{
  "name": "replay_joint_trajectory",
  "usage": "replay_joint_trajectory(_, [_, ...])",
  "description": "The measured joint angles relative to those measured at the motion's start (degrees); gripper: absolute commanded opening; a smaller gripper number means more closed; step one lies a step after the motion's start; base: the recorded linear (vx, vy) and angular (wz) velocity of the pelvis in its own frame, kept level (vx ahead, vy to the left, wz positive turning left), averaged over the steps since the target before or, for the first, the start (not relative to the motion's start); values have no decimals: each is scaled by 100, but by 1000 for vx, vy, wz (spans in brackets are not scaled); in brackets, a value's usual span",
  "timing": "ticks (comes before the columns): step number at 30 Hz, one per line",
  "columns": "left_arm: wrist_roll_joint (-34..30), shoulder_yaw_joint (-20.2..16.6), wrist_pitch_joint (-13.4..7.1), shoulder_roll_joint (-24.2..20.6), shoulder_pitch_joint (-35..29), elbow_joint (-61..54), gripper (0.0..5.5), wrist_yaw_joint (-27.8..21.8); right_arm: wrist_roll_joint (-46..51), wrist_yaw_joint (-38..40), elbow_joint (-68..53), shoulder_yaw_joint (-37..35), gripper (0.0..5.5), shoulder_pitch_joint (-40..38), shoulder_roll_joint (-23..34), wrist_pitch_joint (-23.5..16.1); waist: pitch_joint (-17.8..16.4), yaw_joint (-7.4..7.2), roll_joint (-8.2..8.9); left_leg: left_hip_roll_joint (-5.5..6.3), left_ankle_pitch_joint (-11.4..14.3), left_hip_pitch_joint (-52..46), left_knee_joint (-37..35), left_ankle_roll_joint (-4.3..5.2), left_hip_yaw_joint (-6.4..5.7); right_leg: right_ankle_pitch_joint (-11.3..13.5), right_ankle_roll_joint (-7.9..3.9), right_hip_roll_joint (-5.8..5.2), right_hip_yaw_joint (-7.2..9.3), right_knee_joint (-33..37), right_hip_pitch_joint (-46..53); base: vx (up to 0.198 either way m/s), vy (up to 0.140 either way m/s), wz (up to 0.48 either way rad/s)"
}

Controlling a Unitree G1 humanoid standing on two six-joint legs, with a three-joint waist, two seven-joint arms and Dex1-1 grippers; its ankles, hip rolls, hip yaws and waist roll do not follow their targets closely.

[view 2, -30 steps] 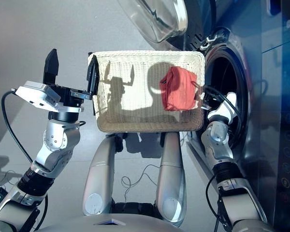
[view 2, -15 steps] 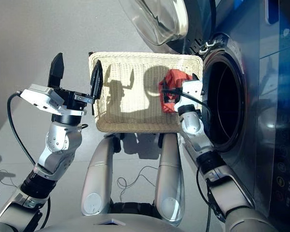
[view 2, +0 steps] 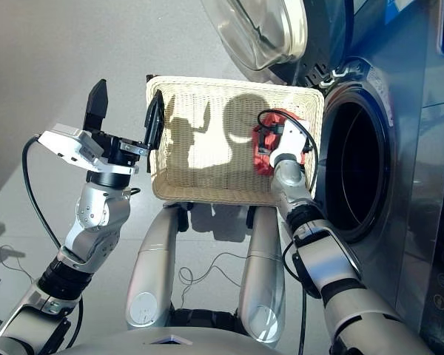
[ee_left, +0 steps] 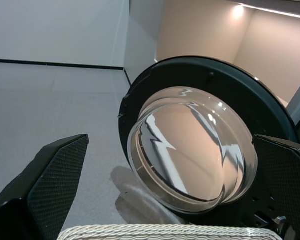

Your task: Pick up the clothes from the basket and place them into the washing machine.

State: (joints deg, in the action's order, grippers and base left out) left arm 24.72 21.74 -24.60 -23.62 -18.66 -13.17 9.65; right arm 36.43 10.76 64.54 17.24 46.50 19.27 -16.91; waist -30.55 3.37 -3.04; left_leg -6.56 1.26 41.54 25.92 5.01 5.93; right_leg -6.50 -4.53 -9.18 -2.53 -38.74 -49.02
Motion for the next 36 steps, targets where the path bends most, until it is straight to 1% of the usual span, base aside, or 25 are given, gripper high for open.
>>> replay_joint_trajectory(5, [-1, 25, 8, 1, -57, 6, 550, 5, -4, 6, 208, -2, 550, 31, 2, 62, -6, 3, -70, 29, -49, 148, 21, 14, -13, 7, 11, -13, 7, -31, -161, 0, 0, 0])
replay_joint_trajectory(9, [0, 31, 11, 1, -80, 5, 550, 12, -3, 11, 231, -6, 550, 84, 27, 74, -7, 4, -125, 33, -54, 278, 31, 4, -25, 2, 11, -31, 4, -87, -299, 0, 0, 0])
replay_joint_trajectory(12, [-1, 33, 14, 2, -106, 3, 550, 11, 2, -27, 232, -3, 550, 153, 27, 160, -8, 9, -136, 37, -56, 419, 121, 7, -38, -8, 24, -34, 1, -169, -444, 0, 0, 0])
replay_joint_trajectory(17, [1, 38, 28, 2, -131, 4, 550, 11, 75, -98, 232, 5, 550, 263, 20, 167, -8, 17, -138, 39, -52, 604, 228, 4, -80, -30, 49, -37, 5, -319, -633, 0, 0, 0])
replay_joint_trajectory(19, [1, 44, 33, 3, -153, 4, 550, 12, 100, -115, 287, 6, 550, 347, 16, 171, -7, 16, -140, 35, -53, 676, 235, 6, -95, -46, 80, -34, 11, -344, -690, 0, 0, 0])
replay_joint_trajectory(22, [0, 47, 50, 2, -194, 3, 550, 36, 103, -135, 404, 9, 550, 448, -16, 181, -6, 23, -144, 33, -56, 722, 263, 9, -106, -66, 55, -33, 13, -376, -739, 0, 0, 0])
replay_joint_trajectory(26, [0, 43, 73, 2, -210, 2, 550, 109, 115, -145, 463, 0, 550, 544, -12, 194, -4, 32, -151, 33, -60, 883, 334, 17, -115, -73, 65, -34, 13, -439, -894, 0, 0, 0])
replay_joint_trajectory(28, [1, 42, 111, 1, -225, 2, 550, 131, 120, -145, 488, -21, 550, 609, -2, 204, -6, 33, -153, 37, -62, 968, 385, 18, -120, -51, 100, -36, 13, -467, -980, 0, 0, 0])
replay_joint_trajectory(30, [1, 41, 123, -3, -228, -1, 550, 133, 166, -144, 586, -108, 550, 692, 14, 264, -6, 53, -155, 42, -52, 1042, 457, 31, -126, -58, 84, -46, 11, -535, -1048, 0, 0, 0])
replay_joint_trajectory(33, [1, 41, 126, -5, -225, -3, 550, 141, 289, -142, 697, -194, 550, 753, 65, 277, -7, 132, -157, 42, -46, 1088, 513, 38, -139, -66, 92, -42, 18, -588, -1089, 0, 0, 0])
replay_joint_trajectory(34, [1, 40, 125, -7, -229, -5, 550, 149, 331, -140, 734, -214, 550, 769, 80, 277, -7, 152, -157, 42, -25, 1105, 549, 47, -144, -101, 109, -48, 18, -638, -1099, 0, 0, 0])
replay_joint_trajectory(35, [1, 40, 125, -29, -220, -14, 550, 157, 334, -135, 734, -225, 550, 795, 111, 276, -7, 167, -157, 41, -22, 1128, 576, 41, -163, -116, 101, -50, 21, -654, -1117, 0, 0, 0])
replay_joint_trajectory(36, [1, 41, 125, -55, -217, -18, 550, 158, 334, -136, 734, -223, 326, 825, 132, 276, -7, 166, -157, 41, -16, 1161, 618, 40, -176, -126, 89, -51, 21, -683, -1140, 0, 0, 0])
